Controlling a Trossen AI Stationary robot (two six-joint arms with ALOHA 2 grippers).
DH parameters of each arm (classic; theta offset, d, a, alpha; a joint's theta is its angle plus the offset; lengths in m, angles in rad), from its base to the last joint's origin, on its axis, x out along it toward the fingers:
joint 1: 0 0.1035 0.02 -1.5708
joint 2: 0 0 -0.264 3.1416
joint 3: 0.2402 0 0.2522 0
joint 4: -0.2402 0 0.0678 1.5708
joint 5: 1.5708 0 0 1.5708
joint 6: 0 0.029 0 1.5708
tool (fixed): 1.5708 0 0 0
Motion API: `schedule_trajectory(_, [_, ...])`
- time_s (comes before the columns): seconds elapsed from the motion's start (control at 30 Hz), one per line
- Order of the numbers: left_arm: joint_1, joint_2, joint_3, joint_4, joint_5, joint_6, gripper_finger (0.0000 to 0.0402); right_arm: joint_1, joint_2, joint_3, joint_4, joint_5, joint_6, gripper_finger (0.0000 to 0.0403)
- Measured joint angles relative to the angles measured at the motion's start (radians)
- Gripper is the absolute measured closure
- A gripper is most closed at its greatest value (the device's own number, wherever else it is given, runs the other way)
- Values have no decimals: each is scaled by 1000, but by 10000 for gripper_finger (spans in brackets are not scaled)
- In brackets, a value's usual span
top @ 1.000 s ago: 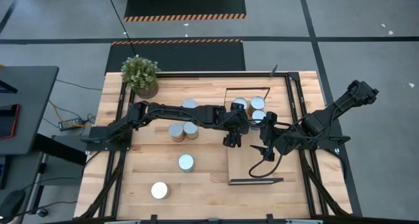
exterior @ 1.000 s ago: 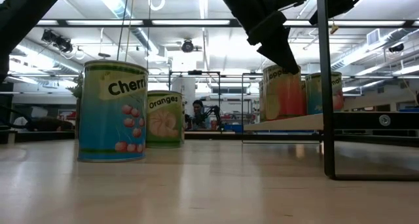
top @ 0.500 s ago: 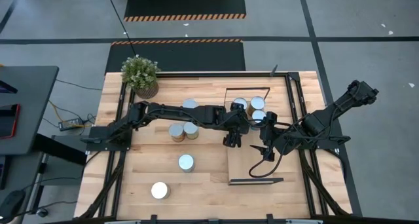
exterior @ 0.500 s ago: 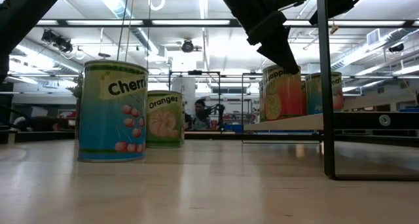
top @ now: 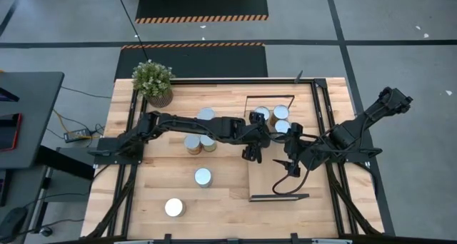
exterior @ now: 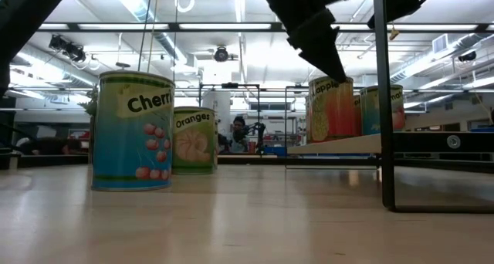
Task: Pick and place cans onto a shelf
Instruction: Put the canned pineapple on the shelf
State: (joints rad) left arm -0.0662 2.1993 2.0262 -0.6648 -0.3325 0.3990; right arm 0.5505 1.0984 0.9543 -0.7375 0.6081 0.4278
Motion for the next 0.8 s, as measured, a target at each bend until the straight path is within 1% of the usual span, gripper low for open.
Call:
schedule_trajectory(0.17, [-4,-35,1,1,-30,23,3,16,-21,0,-34,7,21,24])
schedule_trajectory(0.3, [-19,-45,1,-37,-65,34,3,27,-46,0,-49,30,39,24])
schedule_trajectory(0.4, [-37,-49,1,-57,-69,56,3,35,-54,0,-48,37,41,24])
schedule_trajectory(0.47, [-49,-49,1,-102,-56,56,3,40,-52,0,-47,50,42,24])
schedule_trajectory(0.57, [-66,-49,1,-187,-49,22,3,42,-26,0,-38,62,45,24])
schedule_trajectory(0.63, [-77,-49,-2,-230,-51,-18,3,44,3,-9,-3,78,39,24])
schedule_trajectory(0.73, [-98,-49,-13,-282,-94,-60,5,45,49,-19,49,88,-2,24])
schedule_trajectory(0.8, [-113,-49,-24,-312,-125,-85,8,46,81,-20,59,139,-13,24])
